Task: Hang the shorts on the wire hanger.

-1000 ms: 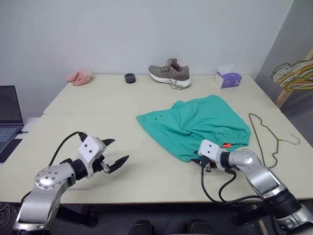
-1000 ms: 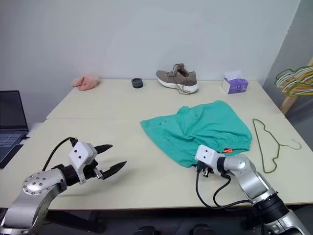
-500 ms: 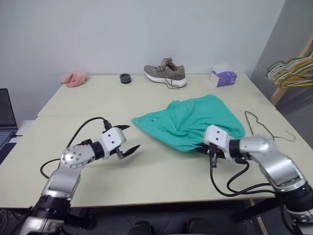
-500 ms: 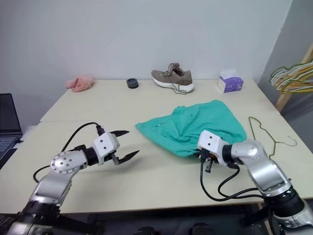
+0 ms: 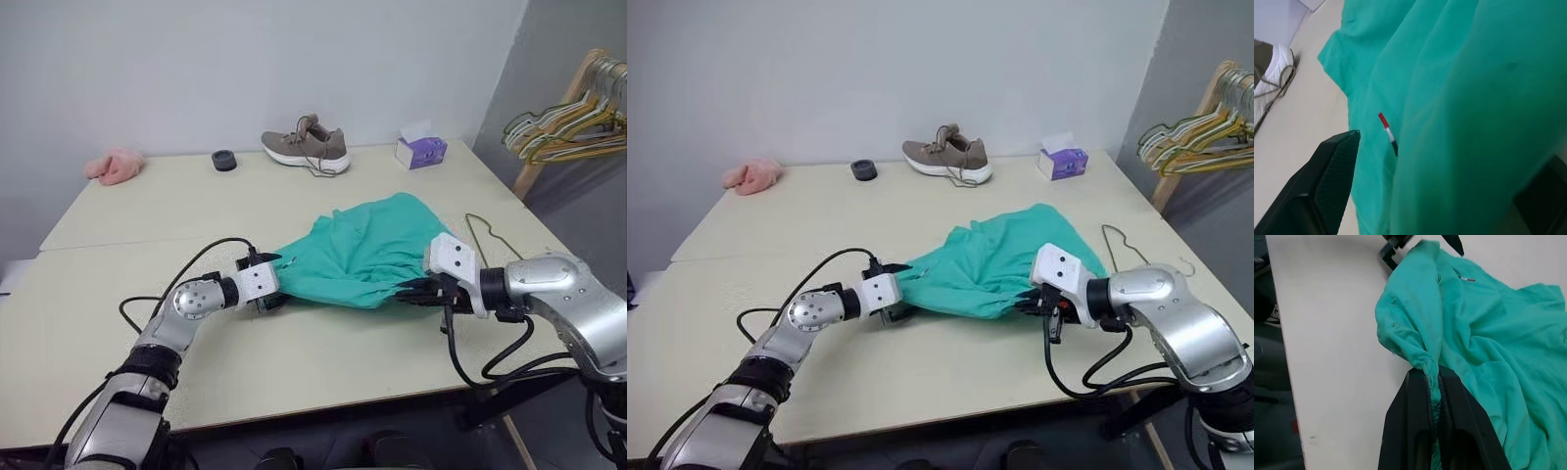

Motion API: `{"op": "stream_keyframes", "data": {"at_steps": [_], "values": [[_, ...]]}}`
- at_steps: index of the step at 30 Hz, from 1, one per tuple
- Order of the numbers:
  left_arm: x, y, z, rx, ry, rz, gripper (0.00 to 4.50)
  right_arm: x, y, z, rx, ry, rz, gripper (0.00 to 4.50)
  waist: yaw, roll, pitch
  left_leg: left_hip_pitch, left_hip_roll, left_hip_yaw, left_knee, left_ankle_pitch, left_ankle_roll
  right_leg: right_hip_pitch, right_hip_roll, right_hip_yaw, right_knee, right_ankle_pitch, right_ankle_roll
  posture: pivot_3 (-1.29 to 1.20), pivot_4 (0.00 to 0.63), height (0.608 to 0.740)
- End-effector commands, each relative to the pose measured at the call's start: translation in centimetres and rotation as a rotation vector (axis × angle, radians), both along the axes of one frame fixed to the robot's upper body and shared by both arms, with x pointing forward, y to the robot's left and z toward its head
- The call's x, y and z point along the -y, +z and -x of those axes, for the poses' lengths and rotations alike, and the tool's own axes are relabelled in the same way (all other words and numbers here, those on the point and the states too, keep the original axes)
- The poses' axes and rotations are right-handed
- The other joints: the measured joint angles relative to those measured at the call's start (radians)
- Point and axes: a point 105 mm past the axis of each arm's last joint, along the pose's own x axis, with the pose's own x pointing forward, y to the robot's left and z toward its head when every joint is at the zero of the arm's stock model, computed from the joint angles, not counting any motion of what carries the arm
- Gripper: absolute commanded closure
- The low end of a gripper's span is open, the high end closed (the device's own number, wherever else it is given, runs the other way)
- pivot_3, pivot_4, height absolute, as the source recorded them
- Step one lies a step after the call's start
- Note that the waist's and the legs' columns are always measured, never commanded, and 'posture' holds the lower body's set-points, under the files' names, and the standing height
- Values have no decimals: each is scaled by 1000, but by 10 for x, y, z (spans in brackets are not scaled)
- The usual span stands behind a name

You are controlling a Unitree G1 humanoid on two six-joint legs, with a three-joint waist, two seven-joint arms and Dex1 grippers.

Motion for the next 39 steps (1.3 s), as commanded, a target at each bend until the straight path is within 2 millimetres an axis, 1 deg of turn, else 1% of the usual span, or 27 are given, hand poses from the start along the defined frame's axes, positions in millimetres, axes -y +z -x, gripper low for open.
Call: {"op": "stream_keyframes", "data": {"at_steps": [1, 3, 6, 10, 12, 14, 17, 22, 26, 27, 29, 31, 33, 34, 36, 37, 39], "values": [[-5, -10, 1, -21, -25, -70, 386, 3, 12, 3, 38, -3, -8, 4500, -8, 0, 0, 0, 0, 0, 0, 0, 0, 0, 0, 0, 0, 0, 0, -230, 0, 740], [-9, -12, 4, -46, -48, -101, 874, 7, 9, 3, 34, -5, 5, 4500, -13, 0, 0, 0, 0, 0, 1, 0, 0, 1, 0, 0, 0, 1, 1, -223, 0, 740], [-16, -13, 12, -99, -95, -139, 1851, 11, 5, 1, 41, 0, 33, 4500, -26, 0, 0, 1, 0, 1, 1, 0, 0, 2, 0, 0, 0, 1, 2, -212, 0, 740], [-32, -10, 32, -196, -158, -198, 3169, 19, -5, -1, 62, 32, 96, 4500, -56, 0, 0, 1, 1, 1, 0, 0, 0, 0, 0, 0, 1, 1, 2, -190, 0, 740], [-37, -7, 42, -243, -176, -211, 3806, 22, -8, -2, 68, 50, 118, 4500, -62, 0, 0, 1, 1, 1, 0, 0, 0, 0, 0, 1, 1, 1, 2, -177, 0, 740], [-39, -1, 59, -325, -209, -213, 4474, 28, -13, -3, 68, 90, 156, 4500, -65, 0, 0, 1, 1, 1, -1, 0, 0, -1, 0, 1, 1, 1, 2, -160, 0, 740], [-36, 10, 86, -448, -261, -200, 4474, 39, -17, -2, 51, 152, 208, 4500, -64, 2, 1, 1, 1, 1, -1, 0, 0, -1, 0, 1, 1, 1, 1, -146, 0, 740], [-18, 38, 132, -646, -333, -108, 4474, 60, -13, -8, 19, 221, 273, 4500, -45, 2, 8, 1, 1, 1, 0, 0, 0, -1, -1, 1, 1, 0, 1, -114, 0, 740], [0, 76, 163, -798, -376, 57, 4474, 71, 4, -9, -35, 251, 268, 4500, -21, 4, 16, 2, 1, 1, 1, 0, 1, 0, 0, 1, 4, 0, 0, -78, 0, 740], [4, 84, 170, -827, -390, 93, 4474, 73, 9, -11, -46, 246, 259, 4500, -18, 5, 18, 2, 1, 1, 1, 0, 1, 0, 0, 0, 5, 0, 0, -78, 0, 740], [13, 96, 178, -870, -403, 171, 4474, 77, 19, -24, -56, 212, 239, 4500, -13, 8, 20, 3, 1, 1, 1, 0, 1, 0, 0, 0, 5, 0, 0, -64, 0, 740], [23, 105, 175, -872, -389, 267, 4474, 80, 22, -46, -29, 159, 254, 4500, -9, 8, 20, 3, 1, 2, 1, 1, 1, 0, 0, 1, 5, 0, 0, -66, 0, 740], [35, 114, 153, -809, -334, 398, 4474, 81, 21, -76, 10, 80, 267, 4500, -5, 8, 20, 4, 1, 2, 2, 1, 1, 2, 1, 0, 5, 0, 0, -64, 0, 740], [40, 118, 135, -749, -288, 459, 4474, 79, 22, -95, 54, 34, 275, 4500, -1, 7, 20, 6, 1, 2, 2, 1, 1, 4, 1, 0, 5, 0, 0, -60, 0, 740], [47, 125, 99, -651, -196, 545, 4474, 74, 24, -124, 130, -17, 306, 4500, 8, 6, 19, 7, 1, 3, 3, 2, 3, 4, 2, 0, 6, 2, 0, -58, 0, 740], [48, 130, 76, -596, -130, 589, 4474, 70, 27, -139, 189, -44, 337, 4500, 9, 6, 19, 7, 0, 3, 4, 3, 4, 4, 3, 0, 6, 4, 0, -58, 0, 740], [45, 144, 25, -465, 15, 654, 4474, 56, 38, -166, 324, -84, 397, 4500, 13, 6, 19, 5, 0, 3, 4, 5, 3, 3, 4, 1, 6, 6, -1, -61, 0, 740]]}}
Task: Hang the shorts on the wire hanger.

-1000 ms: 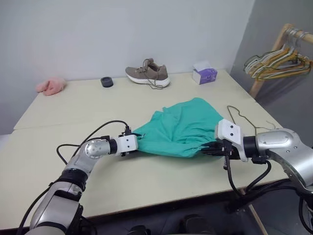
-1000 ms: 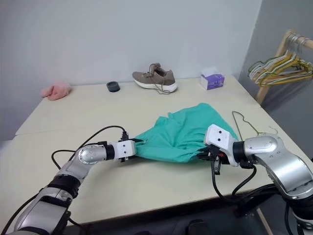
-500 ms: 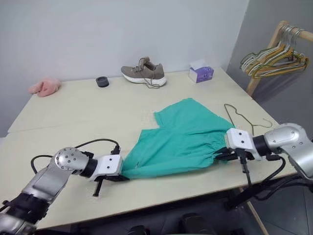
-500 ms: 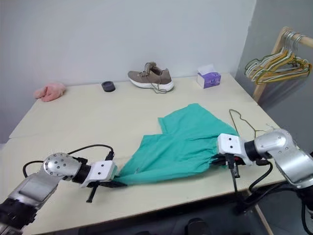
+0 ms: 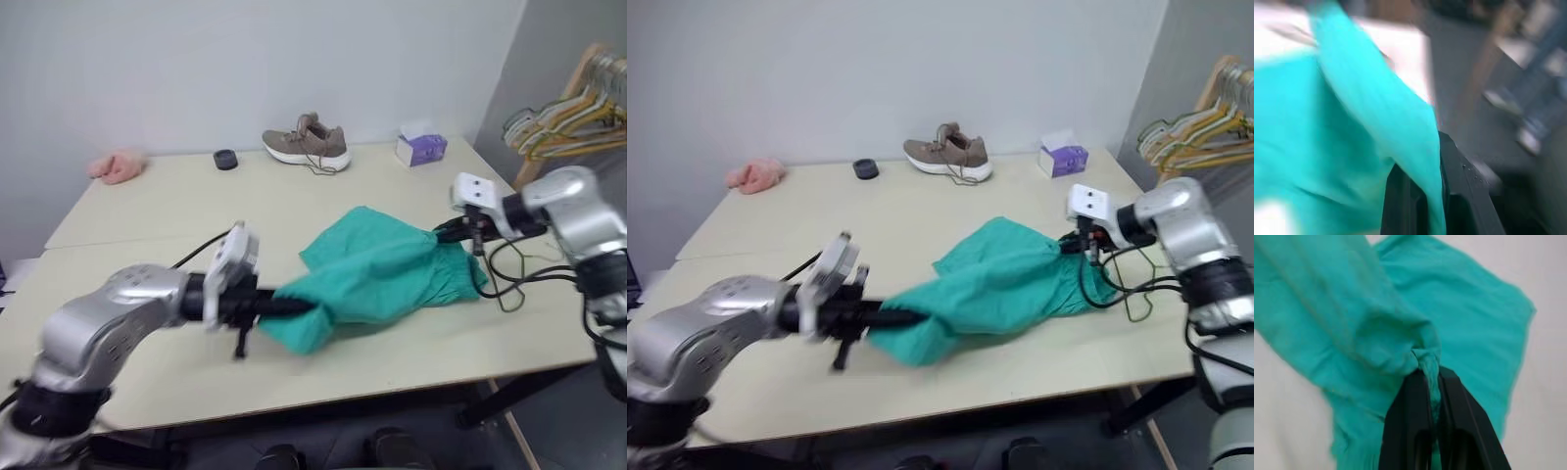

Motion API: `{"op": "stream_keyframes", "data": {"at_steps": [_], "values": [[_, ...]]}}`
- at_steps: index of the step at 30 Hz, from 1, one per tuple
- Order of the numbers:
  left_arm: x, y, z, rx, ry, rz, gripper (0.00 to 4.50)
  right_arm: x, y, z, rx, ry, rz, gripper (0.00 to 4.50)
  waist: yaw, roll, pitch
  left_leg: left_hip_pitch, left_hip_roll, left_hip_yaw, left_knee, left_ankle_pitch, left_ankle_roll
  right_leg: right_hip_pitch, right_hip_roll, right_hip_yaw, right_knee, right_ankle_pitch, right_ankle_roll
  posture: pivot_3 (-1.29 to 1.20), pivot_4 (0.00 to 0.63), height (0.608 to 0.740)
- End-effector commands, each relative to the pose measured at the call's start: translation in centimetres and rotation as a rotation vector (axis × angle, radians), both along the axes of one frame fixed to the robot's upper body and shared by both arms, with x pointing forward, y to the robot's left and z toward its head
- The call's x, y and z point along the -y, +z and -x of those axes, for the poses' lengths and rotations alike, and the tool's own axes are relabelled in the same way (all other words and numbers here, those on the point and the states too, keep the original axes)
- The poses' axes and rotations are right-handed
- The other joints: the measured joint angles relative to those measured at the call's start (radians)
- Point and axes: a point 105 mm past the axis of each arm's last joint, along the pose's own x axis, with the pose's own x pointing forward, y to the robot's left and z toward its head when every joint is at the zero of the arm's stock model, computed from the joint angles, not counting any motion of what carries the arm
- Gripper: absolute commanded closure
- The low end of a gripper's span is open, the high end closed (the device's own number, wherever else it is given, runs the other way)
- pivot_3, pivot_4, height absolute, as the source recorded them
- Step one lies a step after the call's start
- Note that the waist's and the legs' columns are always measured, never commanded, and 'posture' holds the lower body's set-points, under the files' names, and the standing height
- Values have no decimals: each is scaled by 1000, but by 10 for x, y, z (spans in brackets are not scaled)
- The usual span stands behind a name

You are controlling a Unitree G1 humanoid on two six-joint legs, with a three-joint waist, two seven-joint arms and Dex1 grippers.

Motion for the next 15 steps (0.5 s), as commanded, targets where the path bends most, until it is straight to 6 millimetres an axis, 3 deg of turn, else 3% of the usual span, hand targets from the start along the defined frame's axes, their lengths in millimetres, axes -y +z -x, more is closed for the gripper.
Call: {"op": "stream_keyframes", "data": {"at_steps": [1, 3, 5, 7, 8, 9, 11, 13, 15], "values": [[-15, 18, -79, 107, 333, -8, 4474, -14, 30, -41, 272, -45, 110, 4500, 1, 0, 0, -2, -1, -1, 0, 2, -2, -2, 1, 0, 0, 1, -1, -58, 0, 740], [-34, 38, -127, 191, 547, -20, 4474, -33, 54, -59, 445, -55, 150, 4500, 0, 0, 0, -5, -1, -1, -2, 5, -6, -5, 1, 0, 0, 5, -5, -58, 0, 740], [-63, 73, -165, 326, 745, -38, 4474, -60, 97, -70, 676, -46, 157, 4500, -2, 0, 0, -6, -1, 0, -3, 6, -9, -9, 0, 1, 0, 6, -6, -66, 0, 740], [-86, 114, -180, 488, 866, -62, 4474, -84, 140, -71, 887, -32, 134, 4500, -15, 0, 0, -12, -2, 1, -4, 10, -15, -17, -2, 2, 2, 7, -6, -72, 0, 740], [-98, 145, -181, 585, 925, -51, 4474, -94, 167, -67, 1000, -29, 104, 4500, -22, 0, 0, -20, -1, 1, -4, 11, -17, -25, -2, 2, 2, 7, -7, -72, 0, 740], [-107, 188, -173, 747, 971, -53, 4474, -105, 202, -58, 1143, -16, 53, 4500, -30, -1, 0, -27, -1, 1, -4, 11, -18, -33, -3, 2, 3, 7, -7, -71, 0, 740], [-114, 238, -156, 965, 1004, -73, 4474, -116, 242, -42, 1313, 7, -20, 4500, -39, -2, -2, -48, -1, 3, -4, 13, -21, -56, -5, 4, 5, 8, -7, -69, 0, 740], [-104, 269, -134, 1247, 926, -230, 4474, -119, 263, -26, 1427, 55, -102, 4500, -41, -3, -2, -59, -1, 4, -5, 13, -22, -69, -6, 6, 8, 8, -7, -62, 0, 740], [-94, 271, -121, 1400, 814, -370, 4474, -119, 257, -19, 1448, 127, -163, 4500, -36, -3, -4, -61, -1, 3, -6, 13, -22, -71, -6, 6, 6, 7, -7, -54, 0, 740]]}}
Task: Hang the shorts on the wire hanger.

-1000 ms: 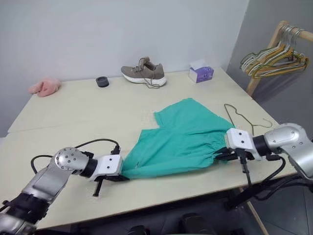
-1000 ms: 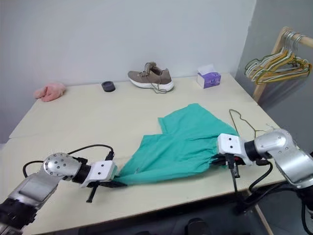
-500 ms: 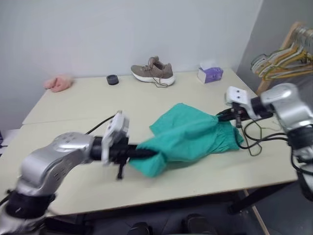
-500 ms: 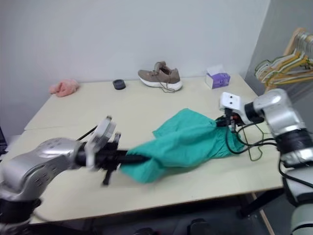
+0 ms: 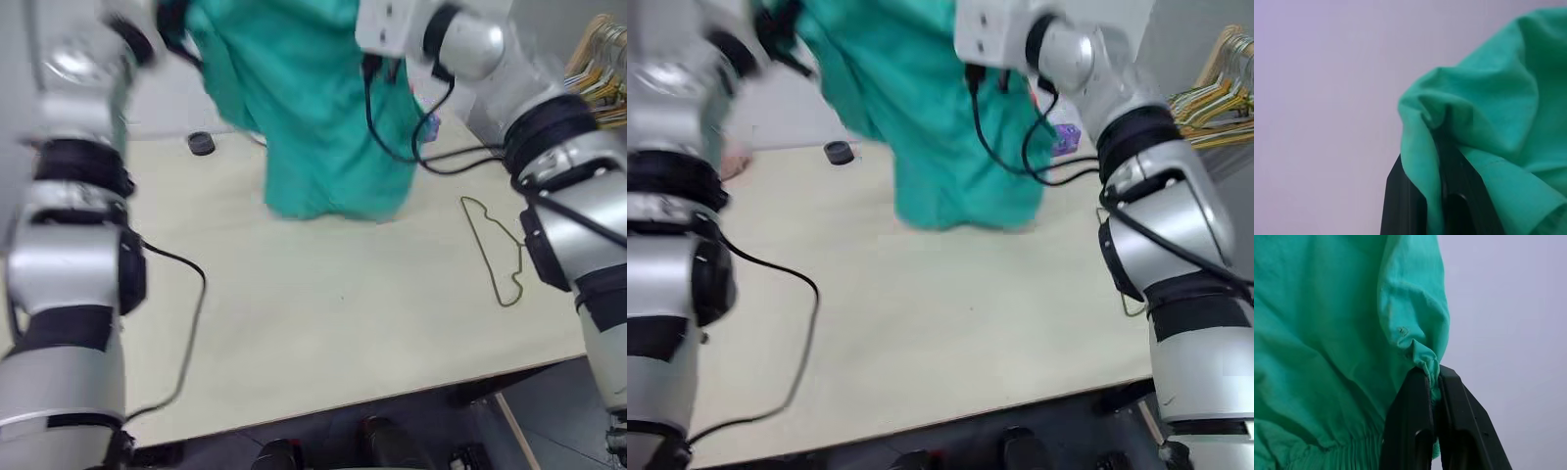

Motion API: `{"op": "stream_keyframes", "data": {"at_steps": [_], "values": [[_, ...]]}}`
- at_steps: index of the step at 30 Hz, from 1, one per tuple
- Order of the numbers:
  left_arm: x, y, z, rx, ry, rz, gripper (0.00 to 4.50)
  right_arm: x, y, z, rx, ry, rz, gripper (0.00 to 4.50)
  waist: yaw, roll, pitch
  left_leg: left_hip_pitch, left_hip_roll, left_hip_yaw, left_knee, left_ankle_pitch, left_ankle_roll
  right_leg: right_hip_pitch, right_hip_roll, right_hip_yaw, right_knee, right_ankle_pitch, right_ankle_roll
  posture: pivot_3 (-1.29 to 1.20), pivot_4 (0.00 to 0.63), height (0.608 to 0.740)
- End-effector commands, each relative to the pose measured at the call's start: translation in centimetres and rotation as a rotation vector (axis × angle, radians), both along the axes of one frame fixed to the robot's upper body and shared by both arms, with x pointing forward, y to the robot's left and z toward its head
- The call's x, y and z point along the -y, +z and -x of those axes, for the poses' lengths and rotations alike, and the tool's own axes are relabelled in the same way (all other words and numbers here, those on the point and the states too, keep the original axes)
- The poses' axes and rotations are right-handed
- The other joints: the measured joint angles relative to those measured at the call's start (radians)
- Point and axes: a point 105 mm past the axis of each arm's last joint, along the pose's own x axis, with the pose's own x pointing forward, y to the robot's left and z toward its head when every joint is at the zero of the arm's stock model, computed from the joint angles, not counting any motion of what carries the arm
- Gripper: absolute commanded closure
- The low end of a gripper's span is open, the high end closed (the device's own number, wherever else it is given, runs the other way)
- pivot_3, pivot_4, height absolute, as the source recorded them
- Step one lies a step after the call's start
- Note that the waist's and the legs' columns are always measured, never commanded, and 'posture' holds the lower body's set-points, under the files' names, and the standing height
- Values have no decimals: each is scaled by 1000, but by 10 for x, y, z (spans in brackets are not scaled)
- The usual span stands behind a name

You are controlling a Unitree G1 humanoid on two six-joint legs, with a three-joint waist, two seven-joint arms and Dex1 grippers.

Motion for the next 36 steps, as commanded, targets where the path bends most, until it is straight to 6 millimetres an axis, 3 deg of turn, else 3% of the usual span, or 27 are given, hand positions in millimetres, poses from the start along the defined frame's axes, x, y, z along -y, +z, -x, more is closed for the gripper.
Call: {"op": "stream_keyframes", "data": {"at_steps": [1, 3, 4, 7, 11, 14, 19, 24, 27, 36], "values": [[20, 7, 21, 117, -12, -316, 4474, 5, 0, 14, 74, 118, -21, 4500, 7, 0, -1, 0, 0, 0, -1, 0, 0, 1, 0, 0, -4, -1, 1, -52, 0, 740], [19, -32, 17, 10, -28, -433, 4474, 6, -43, 8, -23, 175, 32, 4500, 12, 0, -4, 1, -1, 1, -8, 0, 0, 2, -1, 0, -7, -1, 1, -48, 0, 740], [17, -60, 15, -96, -60, -459, 4474, 7, -69, 6, -83, 201, 63, 4500, 12, 1, -5, 4, -1, 2, -8, 0, 0, 6, -1, 0, -6, -1, 1, -48, 0, 740], [15, -144, 28, -419, -180, -455, 4474, 10, -136, 10, -220, 279, 150, 4500, 8, 2, -4, 27, -3, 0, -4, -2, 8, 32, 1, -1, -4, -1, 2, -46, 0, 740], [11, -247, 85, -880, -318, -325, 4474, 10, -208, 32, -410, 412, 245, 4500, -13, 1, -3, 29, -3, -1, 6, 0, 10, 33, 1, 0, 9, 1, 2, -42, 0, 740], [2, -298, 129, -1142, -359, -283, 4474, 13, -250, 52, -615, 488, 292, 4500, -21, 0, -3, 33, 1, -3, 6, 0, 11, 35, 4, -2, 12, 3, -2, -37, 0, 740], [-7, -342, 189, -1434, -435, -266, 4474, 37, -300, 99, -1013, 539, 393, 4500, 12, 1, -2, 55, 3, -8, 1, 0, 11, 56, 6, -7, 11, -3, -7, -39, 0, 740], [-8, -359, 223, -1574, -520, -257, 4474, 65, -325, 141, -1286, 490, 466, 4500, 62, 1, -2, 60, 2, -8, 2, -1, 12, 63, 5, -8, 10, -10, -3, -54, 0, 740], [-6, -363, 234, -1607, -559, -255, 4474, 73, -328, 152, -1346, 456, 478, 4500, 76, 1, -2, 64, 2, -6, 2, -1, 12, 66, 4, -8, 9, -12, -8, -54, 0, 740], [2, -370, 245, -1639, -625, -248, 4474, 67, -332, 173, -1463, 451, 489, 4500, 77, 0, -2, 65, 2, -5, 1, -2, 11, 67, 4, -8, 9, -11, -5, -62, 0, 740]]}}
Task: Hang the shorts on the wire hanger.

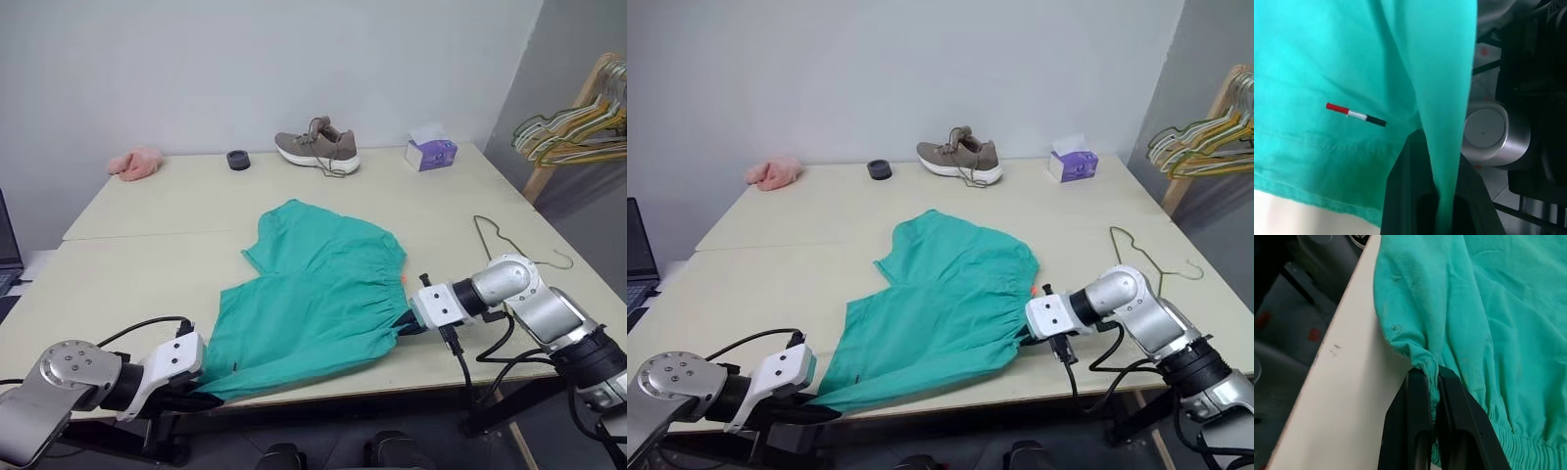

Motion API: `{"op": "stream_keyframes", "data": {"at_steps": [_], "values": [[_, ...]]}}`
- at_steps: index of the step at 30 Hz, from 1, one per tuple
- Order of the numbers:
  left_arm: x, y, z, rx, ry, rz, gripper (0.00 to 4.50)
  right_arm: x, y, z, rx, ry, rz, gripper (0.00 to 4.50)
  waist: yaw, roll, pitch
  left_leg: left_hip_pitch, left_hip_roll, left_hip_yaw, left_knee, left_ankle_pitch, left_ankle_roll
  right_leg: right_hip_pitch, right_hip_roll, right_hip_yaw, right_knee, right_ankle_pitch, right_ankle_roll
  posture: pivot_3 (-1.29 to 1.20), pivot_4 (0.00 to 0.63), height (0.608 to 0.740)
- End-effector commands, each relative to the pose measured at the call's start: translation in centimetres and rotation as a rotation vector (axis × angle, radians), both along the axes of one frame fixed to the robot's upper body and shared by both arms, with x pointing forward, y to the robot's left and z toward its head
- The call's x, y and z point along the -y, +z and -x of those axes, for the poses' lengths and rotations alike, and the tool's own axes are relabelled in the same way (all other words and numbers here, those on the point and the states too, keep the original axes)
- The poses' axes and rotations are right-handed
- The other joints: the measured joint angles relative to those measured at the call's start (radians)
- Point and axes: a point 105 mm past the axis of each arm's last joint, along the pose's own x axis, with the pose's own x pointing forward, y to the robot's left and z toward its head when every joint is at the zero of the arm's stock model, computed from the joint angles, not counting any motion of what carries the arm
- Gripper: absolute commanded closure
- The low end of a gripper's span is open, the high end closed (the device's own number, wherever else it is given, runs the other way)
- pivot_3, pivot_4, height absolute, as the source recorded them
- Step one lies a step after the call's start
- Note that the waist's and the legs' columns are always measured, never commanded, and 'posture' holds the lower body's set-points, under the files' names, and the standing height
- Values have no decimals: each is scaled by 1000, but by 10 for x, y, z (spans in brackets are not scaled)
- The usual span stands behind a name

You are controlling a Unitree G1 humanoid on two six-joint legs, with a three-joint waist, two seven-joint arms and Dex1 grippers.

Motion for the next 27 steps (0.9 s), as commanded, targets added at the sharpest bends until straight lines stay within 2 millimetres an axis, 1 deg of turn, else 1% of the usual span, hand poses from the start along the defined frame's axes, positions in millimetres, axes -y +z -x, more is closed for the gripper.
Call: {"op": "stream_keyframes", "data": {"at_steps": [1, 3, 4, 5, 8, 11, 13, 14, 15, 16, 18, 20, 22, 23, 24, 25, 26, 27], "values": [[8, 5, 7, -28, -31, 35, 4474, 2, 1, 10, -29, 20, 12, 4500, 0, 0, 0, 0, 0, 0, 0, 0, 0, 0, 0, 0, 0, 0, 0, -62, 0, 740], [10, 6, 10, -34, -30, 44, 4500, 3, 0, 12, -32, 23, 27, 3908, 0, -1, 0, 0, 0, 0, 0, 0, 0, 0, 0, 0, 0, 0, 0, -62, 0, 740], [10, 6, 10, -38, -26, 49, 4052, 5, 0, 13, -39, 26, 38, 3644, 0, -1, 0, 0, 0, 0, 0, 0, 0, 0, 0, 0, 0, 0, 0, -62, 0, 740], [11, 6, 11, -41, -24, 52, 3904, 6, 0, 15, -48, 32, 45, 3393, 0, -1, 1, 0, 0, 0, 0, 0, 0, 0, 0, 0, 0, 0, 0, -61, 0, 740], [14, 7, 17, -71, -37, 73, 2936, 12, -1, 23, -78, 52, 75, 2253, 0, -1, 1, 0, 0, 0, 0, 0, 0, 0, 0, 0, 0, 0, 0, -62, 0, 740], [16, 8, 23, -92, -65, 79, 2145, 17, 2, 29, -113, 54, 87, 1381, 0, -1, 1, 0, 0, 0, 0, 0, 0, 0, 0, 0, -2, 0, 0, -63, 0, 740], [20, 13, 22, -72, -66, 113, 1547, 14, 11, 31, -147, 11, 26, 730, 0, -3, 1, 0, 0, 0, -1, 0, 0, 0, 0, 0, -3, -1, -1, -62, 0, 740], [23, 18, 16, -39, -54, 145, 1252, 10, 18, 29, -166, -39, -36, 404, 1, -3, 1, 0, 0, 0, -1, 0, 0, 1, 0, -1, -3, -2, -3, -63, 0, 740], [27, 23, 9, -4, -37, 181, 1228, 7, 25, 26, -182, -89, -93, 55, 1, -2, 2, 0, 0, -1, 0, 0, 0, 1, 0, -1, -3, -2, -4, -65, 0, 740], [31, 29, 2, 31, -21, 218, 1228, 5, 31, 22, -188, -137, -143, 19, 3, -2, 2, 0, 0, 0, 0, 0, 0, 1, 0, 0, -3, -2, -3, -68, 0, 740], [41, 42, -12, 104, 5, 299, 1228, 5, 41, 7, -163, -272, -248, 19, 8, -4, 1, 0, 0, 0, 0, 0, 0, 1, 0, 0, -3, -2, -3, -81, 0, 740], [51, 53, -28, 177, 21, 357, 1228, 13, 49, -10, -118, -427, -342, 19, 11, -4, 0, 0, 0, 0, 1, 0, 0, 1, 0, -1, -4, -2, -2, -89, 0, 740], [58, 64, -46, 239, 68, 407, 1228, 25, 54, -22, -74, -567, -416, 19, 16, -4, 0, -1, 0, 0, 0, 0, 0, 2, 0, -1, -6, 2, 4, -111, 0, 740], [61, 69, -53, 258, 84, 428, 896, 31, 56, -28, -48, -632, -448, 0, 18, -4, 0, -2, 0, 0, 1, 0, 0, 2, 1, -1, -7, 3, 5, -116, 0, 740], [64, 72, -57, 270, 82, 438, 706, 37, 57, -32, -32, -701, -474, 0, 17, -5, 0, -4, 0, -1, 1, 0, 0, 2, 1, -1, -9, 3, 6, -127, 0, 740], [67, 75, -62, 290, 73, 441, 401, 47, 58, -40, -7, -795, -508, 0, 14, -5, 0, -5, 0, 0, 1, 0, 0, 1, 1, -1, -10, 4, 6, -131, 0, 740], [69, 77, -67, 316, 68, 441, 84, 57, 59, -50, 34, -894, -531, 0, 12, -4, 0, -6, 0, 0, 1, 0, 0, 1, 1, 0, -12, 4, 7, -136, 0, 740], [73, 81, -75, 358, 61, 442, 37, 76, 58, -62, 105, -1045, -557, 0, 10, -4, 0, -6, 0, 0, 0, -1, 0, 1, 1, 1, -13, 5, 8, -142, 0, 740]]}}
